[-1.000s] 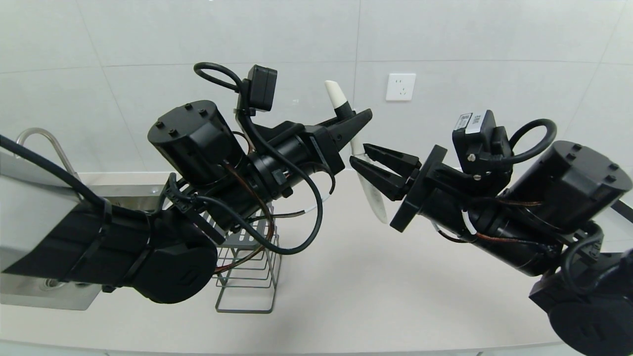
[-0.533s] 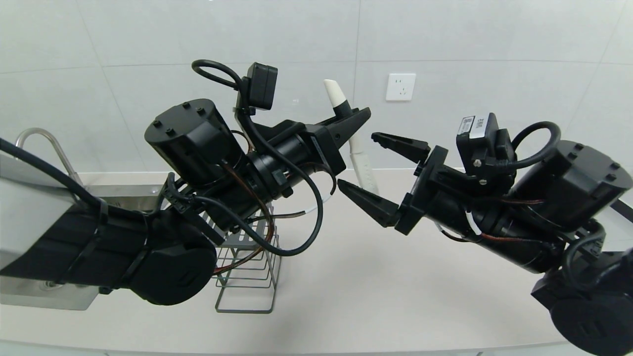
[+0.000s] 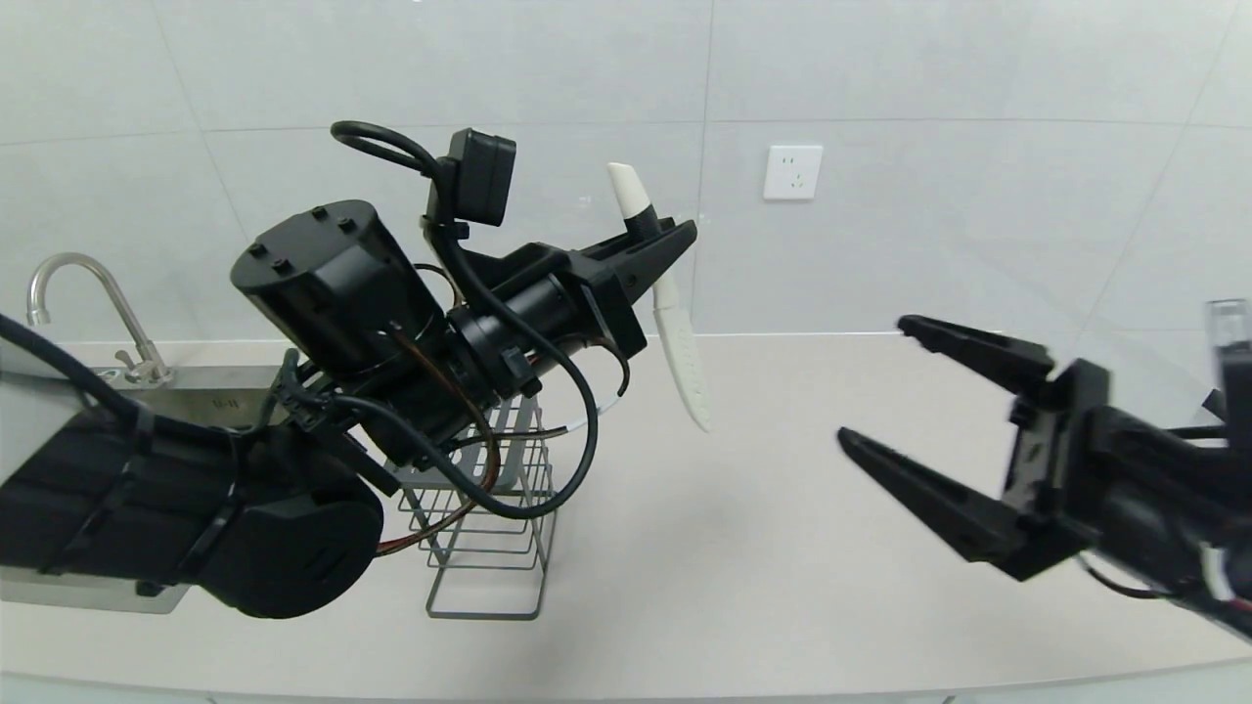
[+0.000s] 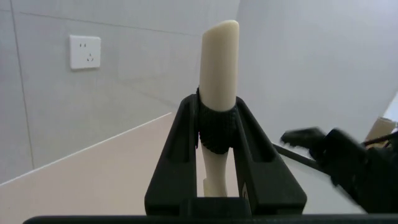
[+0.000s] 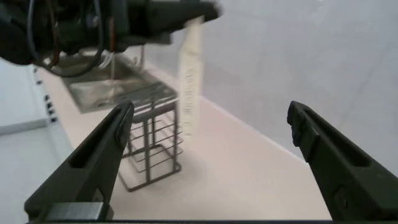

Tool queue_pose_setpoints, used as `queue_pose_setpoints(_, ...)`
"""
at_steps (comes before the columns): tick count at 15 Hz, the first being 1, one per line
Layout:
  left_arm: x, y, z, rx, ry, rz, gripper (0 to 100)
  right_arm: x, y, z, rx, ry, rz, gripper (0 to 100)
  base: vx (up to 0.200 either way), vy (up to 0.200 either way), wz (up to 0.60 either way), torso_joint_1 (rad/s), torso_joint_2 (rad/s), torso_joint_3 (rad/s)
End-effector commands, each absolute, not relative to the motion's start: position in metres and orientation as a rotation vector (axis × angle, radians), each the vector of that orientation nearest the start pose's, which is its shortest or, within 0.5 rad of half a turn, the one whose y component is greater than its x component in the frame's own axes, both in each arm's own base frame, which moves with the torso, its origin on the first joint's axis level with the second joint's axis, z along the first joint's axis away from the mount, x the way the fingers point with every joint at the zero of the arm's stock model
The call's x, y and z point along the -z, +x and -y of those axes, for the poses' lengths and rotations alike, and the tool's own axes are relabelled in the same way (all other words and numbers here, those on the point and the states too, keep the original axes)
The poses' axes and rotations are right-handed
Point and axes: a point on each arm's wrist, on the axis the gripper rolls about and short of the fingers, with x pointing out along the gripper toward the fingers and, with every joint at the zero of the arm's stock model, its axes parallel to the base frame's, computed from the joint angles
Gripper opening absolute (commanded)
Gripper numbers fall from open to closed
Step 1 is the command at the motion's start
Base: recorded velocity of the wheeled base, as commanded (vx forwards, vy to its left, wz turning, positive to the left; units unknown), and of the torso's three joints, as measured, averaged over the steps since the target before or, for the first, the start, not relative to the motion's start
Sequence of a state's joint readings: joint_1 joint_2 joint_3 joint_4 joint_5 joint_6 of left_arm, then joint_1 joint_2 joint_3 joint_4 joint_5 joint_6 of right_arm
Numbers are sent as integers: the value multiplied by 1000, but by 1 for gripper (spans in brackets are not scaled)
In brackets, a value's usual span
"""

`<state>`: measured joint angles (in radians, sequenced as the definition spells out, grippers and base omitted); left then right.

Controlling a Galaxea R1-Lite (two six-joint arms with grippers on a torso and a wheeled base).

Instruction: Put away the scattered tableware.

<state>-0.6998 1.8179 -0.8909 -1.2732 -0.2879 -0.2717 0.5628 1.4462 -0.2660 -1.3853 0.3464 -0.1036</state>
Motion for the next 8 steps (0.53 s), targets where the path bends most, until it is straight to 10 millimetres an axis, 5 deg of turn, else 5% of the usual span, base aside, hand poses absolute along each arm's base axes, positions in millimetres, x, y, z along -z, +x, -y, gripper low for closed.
queue_pose_setpoints(1, -241, 240, 209, 1019, -316, 249, 0, -208, 97, -41, -643, -76, 477, 100, 0, 0, 0, 0, 0, 0)
queue_pose_setpoints(4, -242, 238, 204, 1013, -319, 274, 0, -204, 20, -11, -465, -116, 702, 100, 0, 0, 0, 0, 0, 0)
queue_pose_setpoints(8, -242, 241, 198, 989, -315, 291, 0, -187, -11, -6, -400, -129, 730, 100, 0, 0, 0, 0, 0, 0)
